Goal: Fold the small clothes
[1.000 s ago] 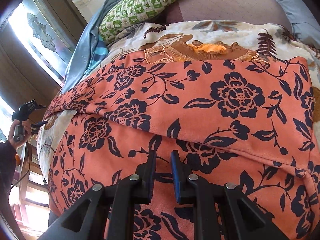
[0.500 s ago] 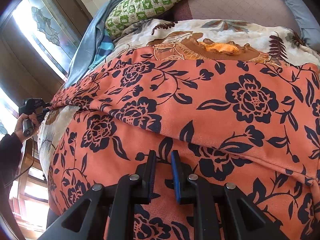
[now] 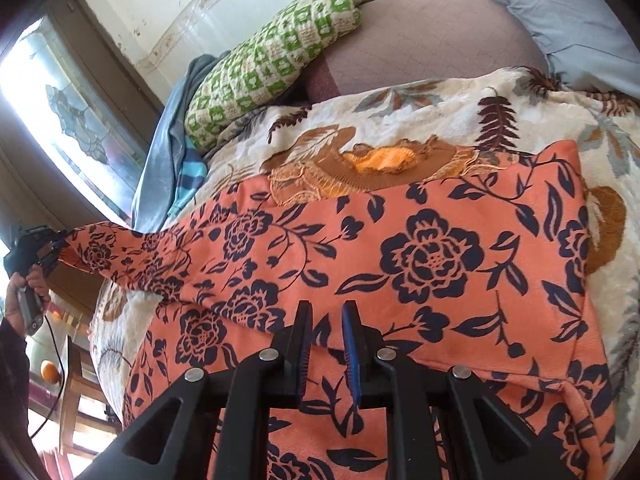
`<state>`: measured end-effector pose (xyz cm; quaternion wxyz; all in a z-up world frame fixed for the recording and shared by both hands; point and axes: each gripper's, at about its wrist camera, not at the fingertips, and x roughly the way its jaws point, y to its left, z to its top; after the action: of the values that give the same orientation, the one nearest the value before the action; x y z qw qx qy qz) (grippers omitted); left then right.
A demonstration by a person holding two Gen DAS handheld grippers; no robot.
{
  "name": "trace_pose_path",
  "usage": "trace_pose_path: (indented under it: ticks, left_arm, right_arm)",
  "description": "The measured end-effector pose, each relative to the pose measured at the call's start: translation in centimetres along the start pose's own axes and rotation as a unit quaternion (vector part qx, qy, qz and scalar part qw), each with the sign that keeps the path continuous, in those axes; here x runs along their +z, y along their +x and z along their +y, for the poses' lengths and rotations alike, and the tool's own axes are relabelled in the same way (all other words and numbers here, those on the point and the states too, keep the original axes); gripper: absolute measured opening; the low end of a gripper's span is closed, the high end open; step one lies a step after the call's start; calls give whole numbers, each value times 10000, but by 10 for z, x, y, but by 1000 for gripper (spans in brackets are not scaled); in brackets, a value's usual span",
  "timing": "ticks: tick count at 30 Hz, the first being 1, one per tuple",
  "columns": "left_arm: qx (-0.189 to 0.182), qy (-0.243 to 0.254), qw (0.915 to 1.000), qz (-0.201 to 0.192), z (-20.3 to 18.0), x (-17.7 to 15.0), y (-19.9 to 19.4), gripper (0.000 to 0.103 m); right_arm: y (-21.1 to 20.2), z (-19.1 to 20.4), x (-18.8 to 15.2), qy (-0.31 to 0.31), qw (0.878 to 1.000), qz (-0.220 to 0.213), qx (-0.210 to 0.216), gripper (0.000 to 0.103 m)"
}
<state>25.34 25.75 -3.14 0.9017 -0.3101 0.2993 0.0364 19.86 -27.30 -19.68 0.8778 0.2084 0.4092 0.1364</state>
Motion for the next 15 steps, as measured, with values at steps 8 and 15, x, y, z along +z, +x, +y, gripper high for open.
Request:
trace_pose_path:
  ticks: [8, 15]
  left_arm:
    - [-1086, 1749, 9768, 593, -191, -84, 5, 5]
    - [-1292, 3485, 9038, 2122, -304, -260, 71, 20]
  right_arm:
    - [-52, -62, 27, 1052, 9913, -789, -70, 18]
    - [-98, -123, 27, 1801, 9752, -1264, -244, 18]
